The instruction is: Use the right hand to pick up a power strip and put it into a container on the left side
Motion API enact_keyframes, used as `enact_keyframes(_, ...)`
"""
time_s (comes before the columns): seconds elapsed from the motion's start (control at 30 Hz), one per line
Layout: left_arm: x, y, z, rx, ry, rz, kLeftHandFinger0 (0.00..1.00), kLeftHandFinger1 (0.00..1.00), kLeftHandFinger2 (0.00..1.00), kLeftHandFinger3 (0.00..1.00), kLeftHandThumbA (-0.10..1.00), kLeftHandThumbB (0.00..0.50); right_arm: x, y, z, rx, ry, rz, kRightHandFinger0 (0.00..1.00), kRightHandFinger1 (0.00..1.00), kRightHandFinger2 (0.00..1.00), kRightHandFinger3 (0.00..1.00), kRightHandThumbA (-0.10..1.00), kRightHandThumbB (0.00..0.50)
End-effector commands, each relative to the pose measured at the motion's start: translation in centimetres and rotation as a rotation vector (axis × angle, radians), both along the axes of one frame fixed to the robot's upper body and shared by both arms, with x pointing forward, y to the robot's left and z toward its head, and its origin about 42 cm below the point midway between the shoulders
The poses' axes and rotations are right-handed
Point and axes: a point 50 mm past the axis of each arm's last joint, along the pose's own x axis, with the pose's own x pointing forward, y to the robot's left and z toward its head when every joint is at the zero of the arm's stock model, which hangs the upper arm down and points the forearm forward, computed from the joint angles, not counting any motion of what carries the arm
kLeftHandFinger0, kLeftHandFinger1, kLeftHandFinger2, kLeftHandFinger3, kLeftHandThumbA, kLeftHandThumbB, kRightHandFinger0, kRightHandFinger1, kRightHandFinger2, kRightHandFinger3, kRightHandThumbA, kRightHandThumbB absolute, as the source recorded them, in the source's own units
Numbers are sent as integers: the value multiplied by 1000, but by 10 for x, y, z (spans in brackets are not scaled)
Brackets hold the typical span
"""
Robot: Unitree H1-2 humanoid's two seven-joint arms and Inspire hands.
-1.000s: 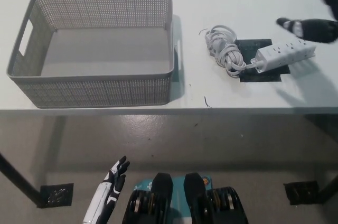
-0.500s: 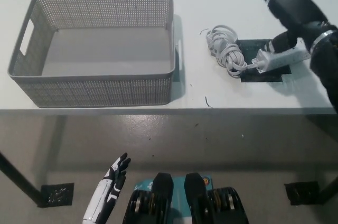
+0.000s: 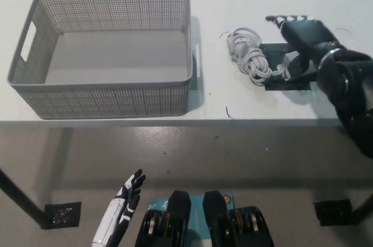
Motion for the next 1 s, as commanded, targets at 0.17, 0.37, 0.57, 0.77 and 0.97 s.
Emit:
enact_keyframes(0.17,2,5,10,-3,-68,8,1000,1000,1000,1000,1000,152,18,15,6,6,-91,0,1000,1000,1000,1000,966,414)
enact_keyframes(0.37,2,5,10,-4,-68,8,1000,1000,1000,1000,1000,145,26,18,-8,-17,-108,-20,1000,1000,1000,1000,931,390)
enact_keyframes(0.57,2,6,9,-7,-64,11,1000,1000,1000,1000,1000,144,34,19,-32,-144,-482,-106,1000,1000,1000,1000,624,357)
enact_keyframes(0.77,1,5,9,-11,-61,8,1000,1000,1000,1000,1000,154,32,8,-56,-120,-773,-104,757,785,807,866,182,343)
enact_keyframes(0.97,-2,4,7,-10,-55,1,1000,1000,1000,1000,1000,142,23,9,-55,-14,-974,40,0,33,220,244,-100,233)
